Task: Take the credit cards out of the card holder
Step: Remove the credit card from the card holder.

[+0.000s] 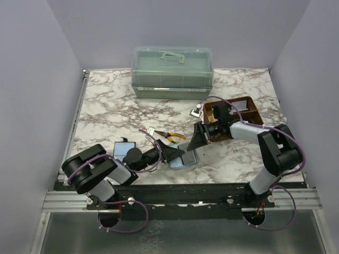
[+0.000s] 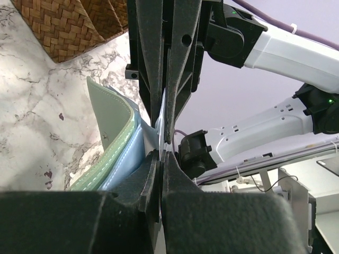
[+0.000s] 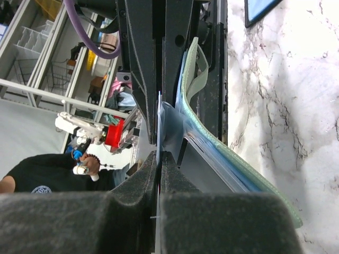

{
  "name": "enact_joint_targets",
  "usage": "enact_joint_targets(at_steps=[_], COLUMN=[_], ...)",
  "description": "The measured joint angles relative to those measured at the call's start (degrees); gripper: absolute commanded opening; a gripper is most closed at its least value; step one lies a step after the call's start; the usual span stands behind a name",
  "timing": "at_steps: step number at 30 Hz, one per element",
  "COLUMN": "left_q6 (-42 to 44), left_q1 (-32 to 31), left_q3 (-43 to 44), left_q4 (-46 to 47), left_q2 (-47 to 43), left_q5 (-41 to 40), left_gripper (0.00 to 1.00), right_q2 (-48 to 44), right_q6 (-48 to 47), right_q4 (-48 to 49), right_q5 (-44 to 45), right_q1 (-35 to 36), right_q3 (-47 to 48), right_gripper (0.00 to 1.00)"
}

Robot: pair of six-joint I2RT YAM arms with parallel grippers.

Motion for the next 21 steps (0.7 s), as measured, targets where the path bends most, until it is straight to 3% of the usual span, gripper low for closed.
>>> enact_joint_targets(at_steps=[5, 15, 21], left_q6=[0.8, 4.3, 5.0], left_q1=[0.3, 1.4, 1.8], left_q3=[-0.9, -2.4, -2.7], left_q4=[-2.0, -14.6, -17.7], left_q2=[-3.7, -17.7, -20.5], left_q5=[0.7, 1.4, 1.4], left_gripper=[0.00, 0.00, 0.00], right_q2=[0.0, -0.1, -0.1], right_q6=[0.8, 1.0, 1.0], right_q4=[1.6, 2.5, 2.5], right_q5=[-1.0, -2.9, -2.9], right_q1=[0.8, 0.1, -0.5], right_q3=[0.0, 0.0, 0.0], right_gripper=[0.00, 0.00, 0.00])
